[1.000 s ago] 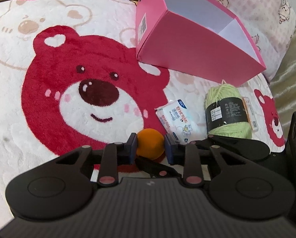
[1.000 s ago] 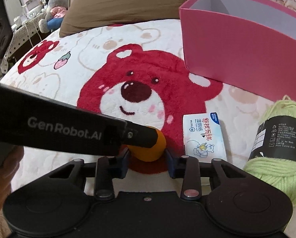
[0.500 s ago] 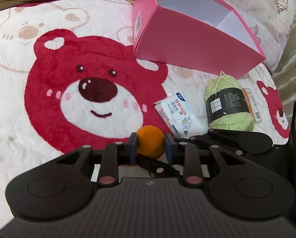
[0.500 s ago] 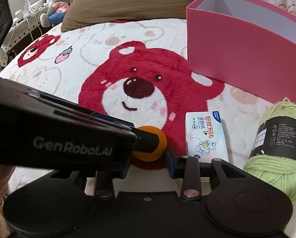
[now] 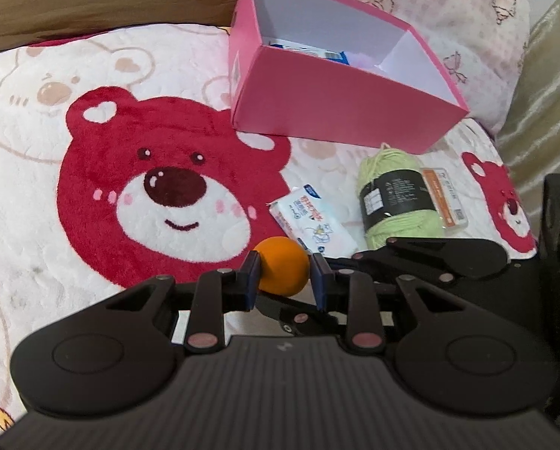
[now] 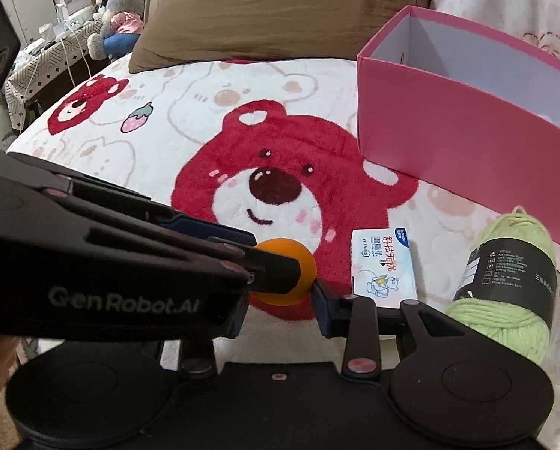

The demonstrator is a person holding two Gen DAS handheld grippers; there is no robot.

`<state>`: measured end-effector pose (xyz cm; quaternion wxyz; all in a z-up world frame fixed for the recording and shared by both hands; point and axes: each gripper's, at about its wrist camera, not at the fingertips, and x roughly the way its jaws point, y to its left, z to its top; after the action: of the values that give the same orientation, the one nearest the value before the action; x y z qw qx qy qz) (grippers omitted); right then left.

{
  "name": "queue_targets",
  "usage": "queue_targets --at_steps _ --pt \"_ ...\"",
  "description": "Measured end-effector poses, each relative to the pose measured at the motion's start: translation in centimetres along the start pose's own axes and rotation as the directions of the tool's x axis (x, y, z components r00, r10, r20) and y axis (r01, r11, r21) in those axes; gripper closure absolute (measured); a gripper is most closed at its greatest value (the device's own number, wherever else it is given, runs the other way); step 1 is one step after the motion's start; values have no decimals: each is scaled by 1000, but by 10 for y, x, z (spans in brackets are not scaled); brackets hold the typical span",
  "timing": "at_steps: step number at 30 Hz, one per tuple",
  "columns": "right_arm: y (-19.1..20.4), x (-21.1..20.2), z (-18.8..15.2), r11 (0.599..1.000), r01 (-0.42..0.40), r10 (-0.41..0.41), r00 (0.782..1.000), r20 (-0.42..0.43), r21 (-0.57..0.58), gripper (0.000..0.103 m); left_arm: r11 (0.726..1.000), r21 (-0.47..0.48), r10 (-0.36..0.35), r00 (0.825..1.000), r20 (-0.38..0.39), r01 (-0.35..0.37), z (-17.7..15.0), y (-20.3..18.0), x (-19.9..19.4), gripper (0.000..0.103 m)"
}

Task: Organize objects
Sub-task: 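Lift the orange ball with the left gripper and carry it into the box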

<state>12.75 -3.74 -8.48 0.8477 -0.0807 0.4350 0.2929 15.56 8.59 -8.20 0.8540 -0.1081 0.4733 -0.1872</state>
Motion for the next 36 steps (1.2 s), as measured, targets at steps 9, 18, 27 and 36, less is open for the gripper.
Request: queue_targets --at_steps 9,18,27,36 --pt "9 -10 -2 1000 6 -5 1000 25 -24 62 999 -15 -52 999 12 52 0 3 -18 76" --pt "6 -17 -1 1000 0 0 999 44 2 62 999 1 -41 999 32 41 -4 -9 -21 76" --pt "5 -51 0 999 25 -27 995 93 21 62 995 65 -75 995 66 70 4 -31 -44 76" --pt "2 -83 8 998 62 -58 990 132 -29 62 993 104 -63 996 62 57 16 -58 -58 76"
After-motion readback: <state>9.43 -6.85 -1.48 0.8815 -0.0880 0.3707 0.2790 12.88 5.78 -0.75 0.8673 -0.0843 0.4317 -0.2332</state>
